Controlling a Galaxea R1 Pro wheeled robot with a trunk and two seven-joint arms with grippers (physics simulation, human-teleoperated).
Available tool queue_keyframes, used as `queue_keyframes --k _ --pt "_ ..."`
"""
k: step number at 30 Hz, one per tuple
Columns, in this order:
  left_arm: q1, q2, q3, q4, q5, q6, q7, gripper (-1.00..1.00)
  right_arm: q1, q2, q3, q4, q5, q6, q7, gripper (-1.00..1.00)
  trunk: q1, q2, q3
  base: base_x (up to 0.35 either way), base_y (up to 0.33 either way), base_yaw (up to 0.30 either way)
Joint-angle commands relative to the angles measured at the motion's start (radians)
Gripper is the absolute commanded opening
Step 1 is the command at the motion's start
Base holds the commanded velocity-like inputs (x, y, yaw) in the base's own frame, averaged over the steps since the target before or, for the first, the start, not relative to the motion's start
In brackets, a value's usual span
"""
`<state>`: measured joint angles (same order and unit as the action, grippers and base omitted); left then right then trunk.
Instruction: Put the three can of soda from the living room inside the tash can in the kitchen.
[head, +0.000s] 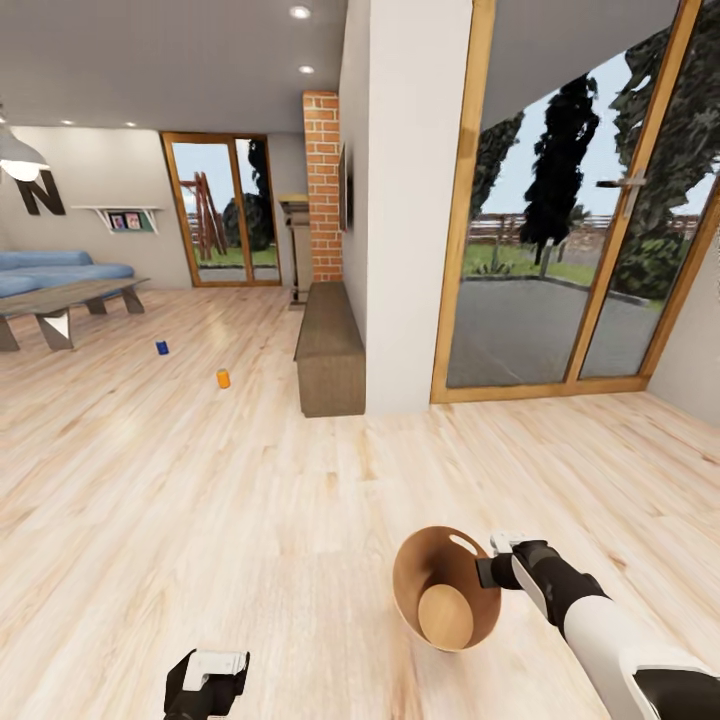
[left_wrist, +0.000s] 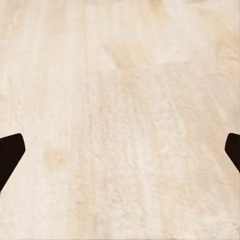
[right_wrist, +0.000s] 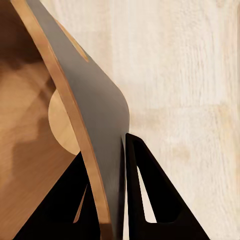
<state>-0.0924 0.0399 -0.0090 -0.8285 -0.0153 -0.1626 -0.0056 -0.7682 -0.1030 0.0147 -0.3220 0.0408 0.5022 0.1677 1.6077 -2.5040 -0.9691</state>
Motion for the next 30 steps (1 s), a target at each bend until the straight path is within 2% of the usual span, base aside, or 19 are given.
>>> queue_keyframes --k 1,17,30 --pt "0.000 0.000 0.000 0.000 0.000 0.000 0.000 1.00 0.000 0.000 -0.004 0.000 -0.010 0.001 0.007 -1.00 0.000 0.000 0.004 0.000 0.000 0.000" --pt "0.000 0.000 -0.002 0.001 0.000 0.000 0.000 1.00 0.000 0.000 -0.004 0.001 -0.010 0.001 0.009 -1.00 -0.008 0.004 0.066 0.000 0.000 0.000" --pt "0.000 0.000 -0.002 0.001 0.000 0.000 0.000 1.00 0.000 0.012 -0.004 0.004 -0.010 0.001 0.009 -1.00 -0.057 0.095 0.107 0.000 0.000 0.000"
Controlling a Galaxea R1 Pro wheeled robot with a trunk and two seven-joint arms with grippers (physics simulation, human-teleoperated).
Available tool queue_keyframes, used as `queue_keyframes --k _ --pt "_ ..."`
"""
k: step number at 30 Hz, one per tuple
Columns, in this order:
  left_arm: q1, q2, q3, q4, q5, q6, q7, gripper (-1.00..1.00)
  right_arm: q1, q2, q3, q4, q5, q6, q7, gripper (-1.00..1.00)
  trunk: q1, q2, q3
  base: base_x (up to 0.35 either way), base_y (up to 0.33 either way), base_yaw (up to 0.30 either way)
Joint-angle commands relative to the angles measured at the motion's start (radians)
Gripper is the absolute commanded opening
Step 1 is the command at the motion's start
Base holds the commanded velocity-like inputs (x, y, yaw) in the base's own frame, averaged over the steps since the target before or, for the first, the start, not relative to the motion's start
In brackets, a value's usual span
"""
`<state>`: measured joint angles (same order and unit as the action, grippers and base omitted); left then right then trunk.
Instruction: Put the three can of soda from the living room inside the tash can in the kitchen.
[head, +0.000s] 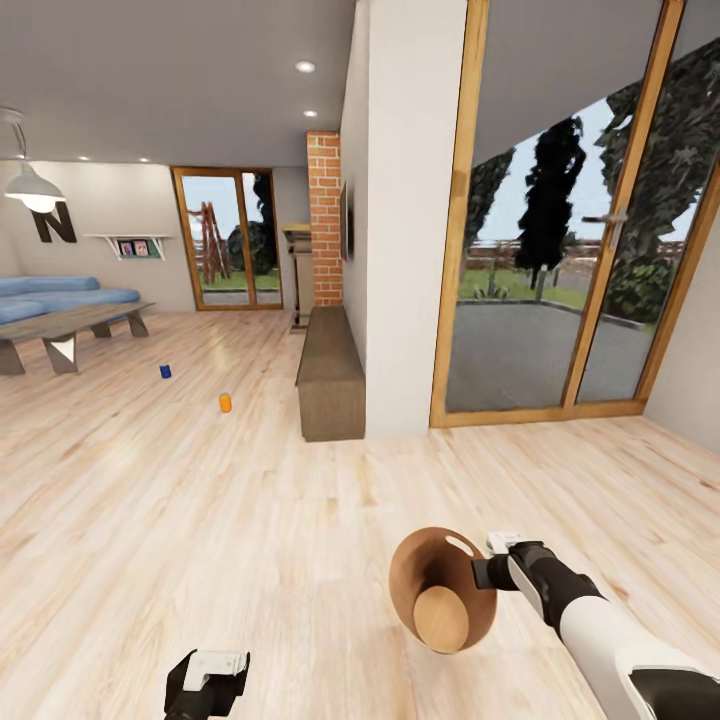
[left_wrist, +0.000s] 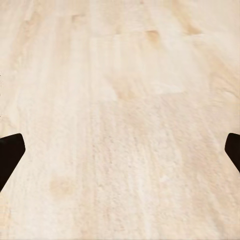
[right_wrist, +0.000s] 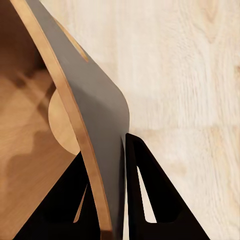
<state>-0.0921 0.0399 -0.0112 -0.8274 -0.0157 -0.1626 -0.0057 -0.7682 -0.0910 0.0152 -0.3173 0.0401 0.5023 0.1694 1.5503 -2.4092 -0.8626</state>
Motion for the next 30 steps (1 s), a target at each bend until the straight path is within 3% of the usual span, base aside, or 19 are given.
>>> queue_keyframes --k 1,24,30 --pt "0.000 0.000 0.000 0.000 0.000 0.000 0.000 1.00 0.000 0.001 -0.004 -0.001 -0.009 0.001 0.007 -1.00 -0.004 0.007 0.003 0.000 0.000 0.000" --pt "0.000 0.000 0.003 0.000 0.000 0.000 0.000 1.00 0.000 0.016 -0.003 0.002 -0.009 0.001 0.007 -1.00 -0.092 0.168 0.075 0.000 0.000 0.000" --pt "0.000 0.000 0.003 0.000 0.000 0.000 0.000 1.00 0.000 0.033 -0.003 0.003 -0.008 0.001 0.007 -1.00 -0.115 0.210 0.094 0.000 0.000 0.000"
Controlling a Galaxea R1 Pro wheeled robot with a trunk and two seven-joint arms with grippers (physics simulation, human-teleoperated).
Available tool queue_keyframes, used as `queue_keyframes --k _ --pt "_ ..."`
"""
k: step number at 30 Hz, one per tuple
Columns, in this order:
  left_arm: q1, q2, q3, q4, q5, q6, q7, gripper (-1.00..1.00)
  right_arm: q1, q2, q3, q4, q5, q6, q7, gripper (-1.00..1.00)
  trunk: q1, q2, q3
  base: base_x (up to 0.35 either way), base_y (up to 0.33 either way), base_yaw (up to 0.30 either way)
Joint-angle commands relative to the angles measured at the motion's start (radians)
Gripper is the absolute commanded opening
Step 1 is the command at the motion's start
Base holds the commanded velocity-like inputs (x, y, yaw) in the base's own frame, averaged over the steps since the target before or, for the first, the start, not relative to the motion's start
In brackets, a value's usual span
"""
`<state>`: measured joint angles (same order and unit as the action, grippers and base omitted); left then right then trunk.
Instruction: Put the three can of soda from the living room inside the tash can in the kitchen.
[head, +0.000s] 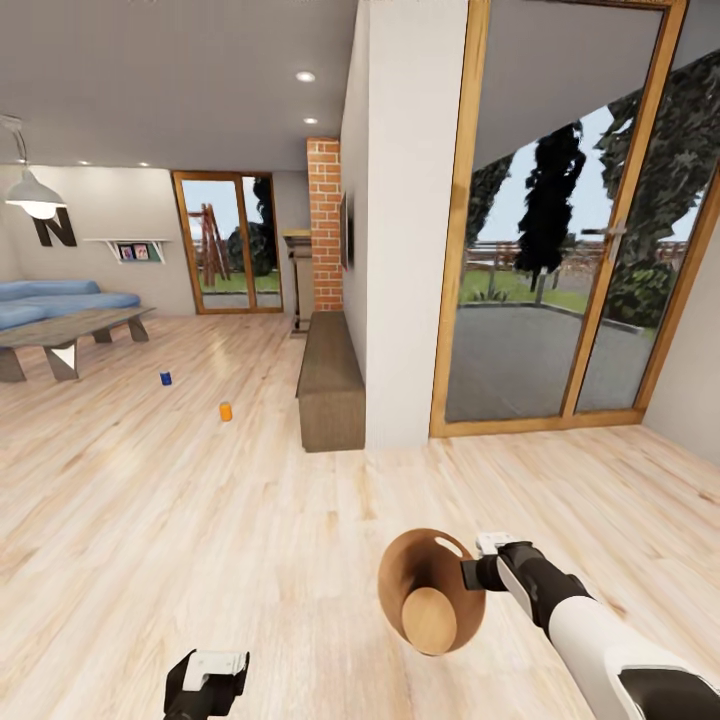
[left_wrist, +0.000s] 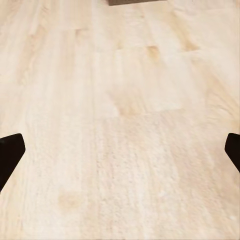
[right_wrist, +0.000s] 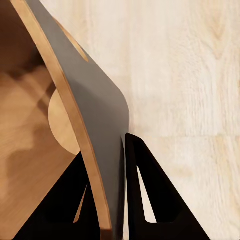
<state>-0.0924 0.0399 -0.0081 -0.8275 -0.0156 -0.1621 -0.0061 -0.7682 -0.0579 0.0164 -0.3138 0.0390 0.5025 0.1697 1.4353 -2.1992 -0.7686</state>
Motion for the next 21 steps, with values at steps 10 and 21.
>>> queue_keyframes --k 10,21 --pt "-0.001 -0.003 -0.004 0.029 0.001 -0.002 0.001 1.00 0.000 0.012 -0.004 0.001 -0.008 0.001 0.007 -1.00 -0.038 0.070 0.032 0.000 0.000 0.000" --pt "-0.001 -0.003 -0.002 0.040 0.002 -0.001 0.001 1.00 0.000 0.035 -0.002 0.000 -0.009 0.093 0.099 -1.00 -0.081 0.147 0.066 0.000 0.000 0.000"
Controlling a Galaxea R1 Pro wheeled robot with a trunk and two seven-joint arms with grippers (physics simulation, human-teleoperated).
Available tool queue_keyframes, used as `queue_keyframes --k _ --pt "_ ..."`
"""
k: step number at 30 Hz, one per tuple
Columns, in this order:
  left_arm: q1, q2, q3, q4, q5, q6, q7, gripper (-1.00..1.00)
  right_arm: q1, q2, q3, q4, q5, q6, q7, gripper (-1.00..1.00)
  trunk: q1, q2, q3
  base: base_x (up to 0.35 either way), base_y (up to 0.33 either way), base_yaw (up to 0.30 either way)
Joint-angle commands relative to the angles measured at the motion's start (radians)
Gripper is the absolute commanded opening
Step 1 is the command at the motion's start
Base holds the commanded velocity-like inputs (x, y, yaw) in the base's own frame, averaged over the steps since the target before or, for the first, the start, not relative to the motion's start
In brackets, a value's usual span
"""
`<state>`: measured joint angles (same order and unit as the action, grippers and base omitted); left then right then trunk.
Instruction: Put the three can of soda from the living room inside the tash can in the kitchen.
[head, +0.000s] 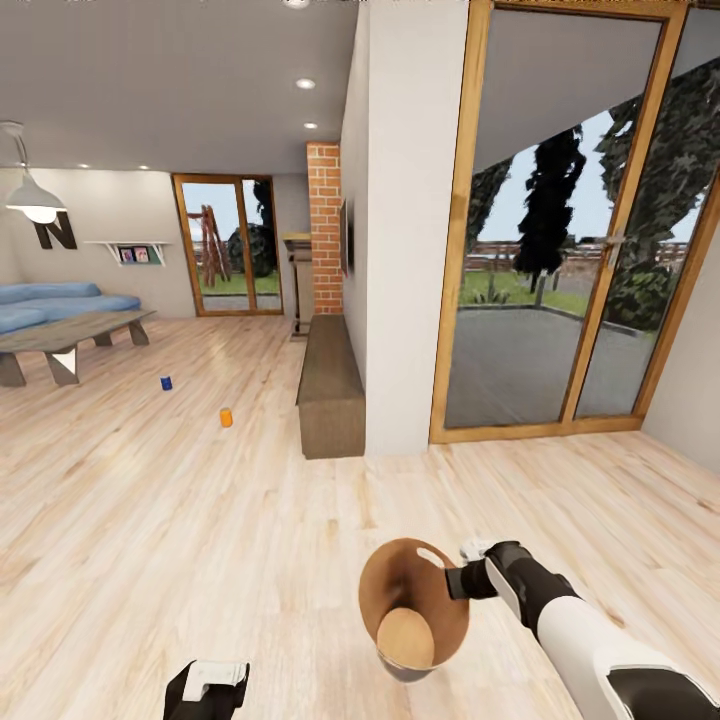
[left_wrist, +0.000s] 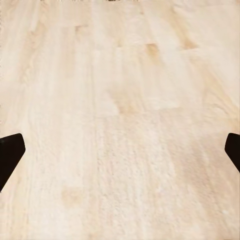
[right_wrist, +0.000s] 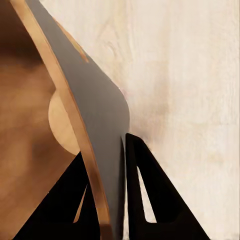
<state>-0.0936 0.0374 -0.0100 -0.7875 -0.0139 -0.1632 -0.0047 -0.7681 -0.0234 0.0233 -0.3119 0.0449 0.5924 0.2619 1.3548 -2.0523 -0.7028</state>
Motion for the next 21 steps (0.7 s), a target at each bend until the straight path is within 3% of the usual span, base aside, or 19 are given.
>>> queue_keyframes --k 1,8,21 --pt "0.000 0.000 0.000 0.000 0.000 0.000 0.000 1.00 0.000 0.001 -0.006 -0.002 -0.015 0.017 0.016 -1.00 -0.004 0.007 0.003 0.000 0.000 0.000" --pt "0.000 0.000 0.001 0.000 0.000 -0.001 0.000 1.00 0.000 0.002 0.013 -0.013 -0.014 0.137 0.045 -1.00 -0.031 0.056 0.025 0.000 0.000 0.000" --pt "0.000 0.000 0.003 0.001 0.000 -0.001 0.000 1.00 -0.001 -0.010 0.014 -0.016 -0.014 0.176 0.052 -1.00 -0.081 0.147 0.066 0.000 0.000 0.000"
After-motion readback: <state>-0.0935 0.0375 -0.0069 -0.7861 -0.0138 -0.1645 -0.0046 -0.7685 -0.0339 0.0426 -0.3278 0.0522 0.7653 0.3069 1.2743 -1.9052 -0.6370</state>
